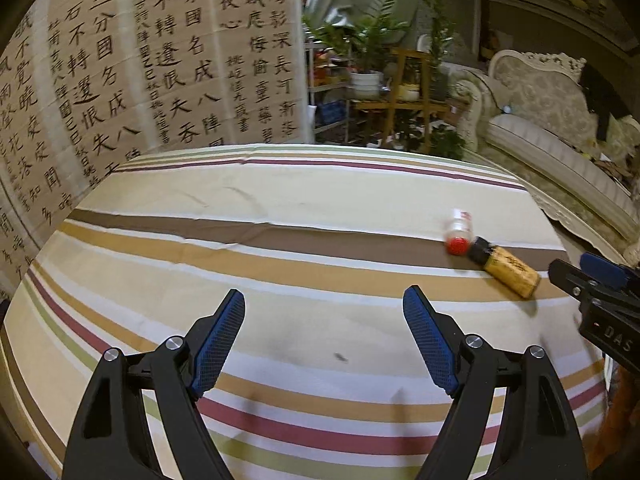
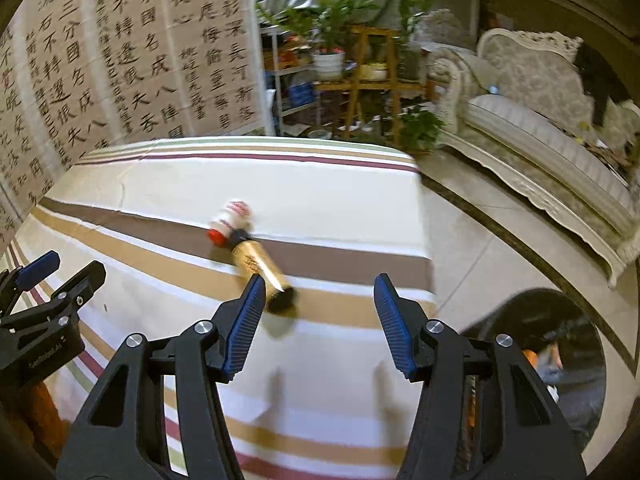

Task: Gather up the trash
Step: 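Return to the table and grasp the gold-labelled bottle with the right tool, then grasp the white-red yogurt bottle with the left tool while the right tool holds the gold bottle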

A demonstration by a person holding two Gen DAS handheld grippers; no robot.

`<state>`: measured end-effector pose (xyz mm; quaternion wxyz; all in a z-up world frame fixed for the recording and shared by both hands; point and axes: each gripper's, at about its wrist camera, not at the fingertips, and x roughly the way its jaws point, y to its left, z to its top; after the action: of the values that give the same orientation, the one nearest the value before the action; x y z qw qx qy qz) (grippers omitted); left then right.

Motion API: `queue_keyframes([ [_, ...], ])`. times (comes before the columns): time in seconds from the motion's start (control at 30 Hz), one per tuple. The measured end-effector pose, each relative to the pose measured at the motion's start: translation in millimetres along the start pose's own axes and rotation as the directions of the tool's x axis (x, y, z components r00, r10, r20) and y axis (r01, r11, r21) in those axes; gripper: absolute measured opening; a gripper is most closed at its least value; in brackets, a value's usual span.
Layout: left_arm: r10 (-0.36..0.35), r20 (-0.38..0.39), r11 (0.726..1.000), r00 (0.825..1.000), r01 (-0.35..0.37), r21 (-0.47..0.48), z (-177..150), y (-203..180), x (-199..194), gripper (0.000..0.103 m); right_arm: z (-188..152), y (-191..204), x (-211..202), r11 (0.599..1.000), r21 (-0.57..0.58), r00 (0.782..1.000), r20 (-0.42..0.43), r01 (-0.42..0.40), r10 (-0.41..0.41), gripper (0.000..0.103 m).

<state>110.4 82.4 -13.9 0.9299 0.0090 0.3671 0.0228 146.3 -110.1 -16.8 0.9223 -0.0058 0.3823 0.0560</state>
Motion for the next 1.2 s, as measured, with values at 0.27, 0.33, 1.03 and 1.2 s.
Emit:
queue_keyframes([
  [0.27, 0.011, -0.023, 1.0, 1.0, -0.012, -0.027, 0.1, 14.5, 9.3, 0.079, 12.1, 25.0, 34.8, 0.998, -0.053, 0.998, -0.061, -0.028, 0.024, 0.047],
  [0.33, 0.005, -0.028, 1.0, 1.0, -0.006, -0.028, 0.2, 14.1, 11.2, 0.079, 11.6, 27.1, 41.0, 0.998, -0.062, 0.997, -0.077, -0.028, 0.023, 0.04],
  [1.03, -0.098, -0.049, 0.994, 0.994, 0.1, 0.043, 26.5, -37.3, 34.3, 0.079, 18.6, -10.6, 55.8, 1.0, 0.022, 0.996, -0.085, -0.003, 0.005, 0.023],
  [1.2, -0.125, -0.064, 0.988, 0.99, 0.13, 0.078, 38.2, -59.2, 48.4, 0.079, 22.5, -22.8, 59.2, 0.999, 0.039, 0.997, -0.082, -0.007, 0.01, 0.023],
])
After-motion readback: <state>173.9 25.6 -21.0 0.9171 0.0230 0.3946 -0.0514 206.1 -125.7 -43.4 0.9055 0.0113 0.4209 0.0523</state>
